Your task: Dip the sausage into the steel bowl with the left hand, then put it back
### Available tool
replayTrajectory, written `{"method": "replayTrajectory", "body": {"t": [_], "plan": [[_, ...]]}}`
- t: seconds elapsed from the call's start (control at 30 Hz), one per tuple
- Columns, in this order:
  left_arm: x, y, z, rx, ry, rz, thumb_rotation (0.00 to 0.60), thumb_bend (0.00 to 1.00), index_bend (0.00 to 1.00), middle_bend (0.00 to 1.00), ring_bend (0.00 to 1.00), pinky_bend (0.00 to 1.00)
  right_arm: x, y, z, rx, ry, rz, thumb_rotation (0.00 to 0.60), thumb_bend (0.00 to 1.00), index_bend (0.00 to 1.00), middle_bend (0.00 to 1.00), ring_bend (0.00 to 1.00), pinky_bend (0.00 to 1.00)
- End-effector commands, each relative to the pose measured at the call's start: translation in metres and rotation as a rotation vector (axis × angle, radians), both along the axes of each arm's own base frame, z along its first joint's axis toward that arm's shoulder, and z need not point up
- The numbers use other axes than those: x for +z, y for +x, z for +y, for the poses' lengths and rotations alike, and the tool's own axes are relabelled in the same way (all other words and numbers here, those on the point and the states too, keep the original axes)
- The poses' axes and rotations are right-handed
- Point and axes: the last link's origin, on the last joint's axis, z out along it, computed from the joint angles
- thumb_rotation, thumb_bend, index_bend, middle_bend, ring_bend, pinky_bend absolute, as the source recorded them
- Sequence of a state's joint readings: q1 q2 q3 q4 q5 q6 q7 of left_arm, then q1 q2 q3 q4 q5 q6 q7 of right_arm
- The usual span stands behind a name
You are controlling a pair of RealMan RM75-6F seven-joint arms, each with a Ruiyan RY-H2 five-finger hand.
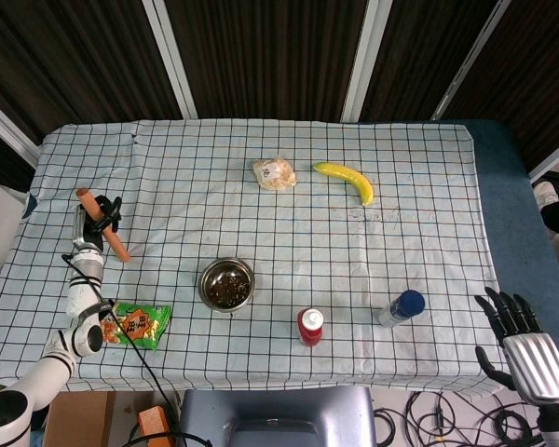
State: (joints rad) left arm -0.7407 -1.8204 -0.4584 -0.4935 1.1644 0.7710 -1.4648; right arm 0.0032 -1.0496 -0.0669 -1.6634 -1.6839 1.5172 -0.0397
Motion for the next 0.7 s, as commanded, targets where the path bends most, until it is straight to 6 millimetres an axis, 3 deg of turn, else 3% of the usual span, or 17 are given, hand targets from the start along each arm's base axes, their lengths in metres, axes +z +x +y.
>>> {"method": "replayTrajectory", "body": {"t": [0.03,0.1,0.13,0.2,0.3,0.53,0.7], "plan": [[-0.001,0.000,0.000,0.000,-0.002,0.001,0.497,0.28,0.94,1.00,0.82,1.00,-0.001,0.000,0.000,-0.001,0.003,0.001,0.600,0.38,0.00,0.00,0.00,0.00],[-0.002,0.000,0.000,0.002,0.000,0.011,0.564,0.38,0.99,1.00,0.89,1.00,-0.001,0.000,0.000,-0.002,0.005,0.003,0.600,0.38,0.00,0.00,0.00,0.00],[-0.001,0.001,0.000,0.001,0.013,0.008,0.596,0.48,1.00,1.00,0.92,1.00,-0.001,0.000,0.000,-0.002,0.006,0.004,0.600,0.38,0.00,0.00,0.00,0.00],[0.001,0.005,-0.002,-0.015,0.061,0.007,0.600,0.72,1.00,1.00,0.95,1.00,-0.001,0.000,0.000,-0.002,0.009,0.005,0.600,0.38,0.00,0.00,0.00,0.00],[0.002,0.009,-0.004,-0.031,0.096,0.011,0.600,0.89,1.00,1.00,0.97,1.00,-0.002,0.000,-0.001,-0.002,0.014,0.007,0.600,0.38,0.00,0.00,0.00,0.00],[0.010,0.021,-0.014,-0.073,0.230,0.013,0.600,0.98,1.00,1.00,1.00,1.00,-0.004,0.000,-0.001,-0.003,0.026,0.013,0.600,0.38,0.00,0.00,0.00,0.00],[0.002,0.053,-0.033,-0.207,0.259,0.012,0.600,0.99,1.00,1.00,0.99,1.00,-0.008,0.001,-0.001,-0.002,0.039,0.016,0.600,0.38,0.00,0.00,0.00,0.00]]}}
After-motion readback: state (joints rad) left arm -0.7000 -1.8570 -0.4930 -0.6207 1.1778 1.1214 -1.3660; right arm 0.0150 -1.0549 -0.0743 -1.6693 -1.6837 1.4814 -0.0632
